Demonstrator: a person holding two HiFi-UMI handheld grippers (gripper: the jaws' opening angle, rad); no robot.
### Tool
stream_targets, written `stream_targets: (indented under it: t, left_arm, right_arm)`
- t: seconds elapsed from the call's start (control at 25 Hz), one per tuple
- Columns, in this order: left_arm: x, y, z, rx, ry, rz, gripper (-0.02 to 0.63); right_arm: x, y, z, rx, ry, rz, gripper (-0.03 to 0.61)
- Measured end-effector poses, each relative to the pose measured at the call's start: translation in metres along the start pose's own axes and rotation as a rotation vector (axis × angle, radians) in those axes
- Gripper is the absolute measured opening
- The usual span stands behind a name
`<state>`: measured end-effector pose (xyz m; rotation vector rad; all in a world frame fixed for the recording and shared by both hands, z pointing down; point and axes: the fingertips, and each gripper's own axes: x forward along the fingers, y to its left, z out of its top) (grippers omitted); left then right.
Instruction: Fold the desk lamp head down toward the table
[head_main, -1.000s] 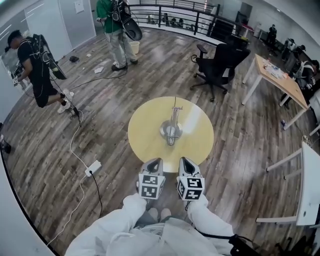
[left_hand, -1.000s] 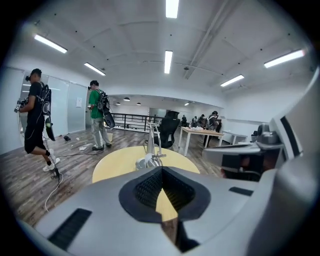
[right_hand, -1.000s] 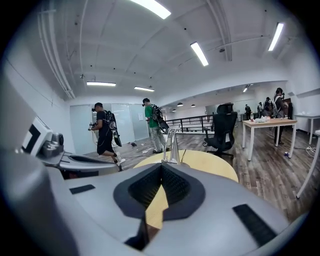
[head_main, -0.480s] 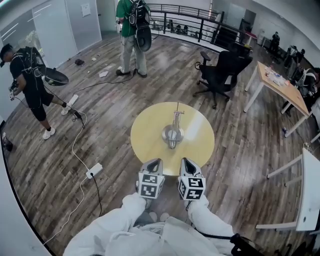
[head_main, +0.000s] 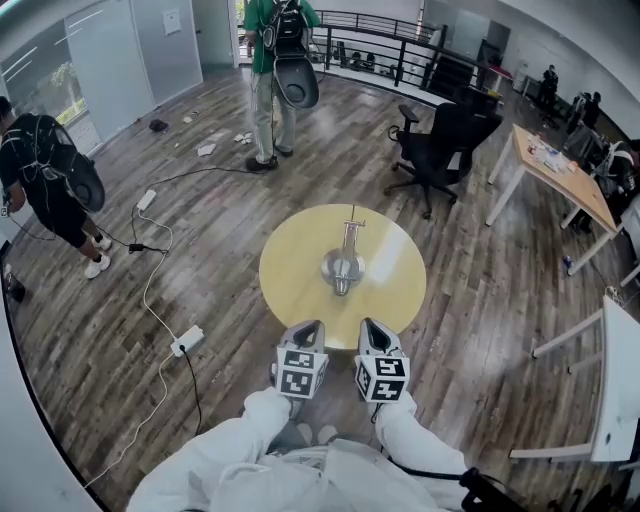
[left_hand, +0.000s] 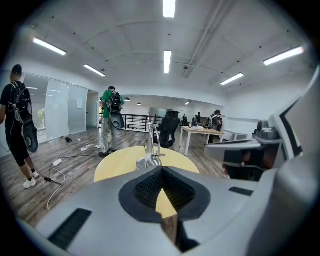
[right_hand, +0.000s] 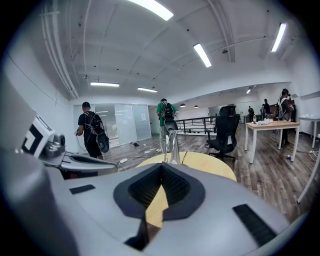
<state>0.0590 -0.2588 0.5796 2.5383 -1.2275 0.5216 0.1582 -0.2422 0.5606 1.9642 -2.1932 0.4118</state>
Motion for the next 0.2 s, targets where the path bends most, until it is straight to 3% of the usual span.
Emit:
stream_targets:
  t: [0.2]
  left_arm:
    - [-0.0088,-0.0038,-0.0003,-0.003,-0.003,-0.002,0.000]
  right_arm:
    - [-0.0051,0.0050,0.0008,-0.005,0.001,0.005,0.012]
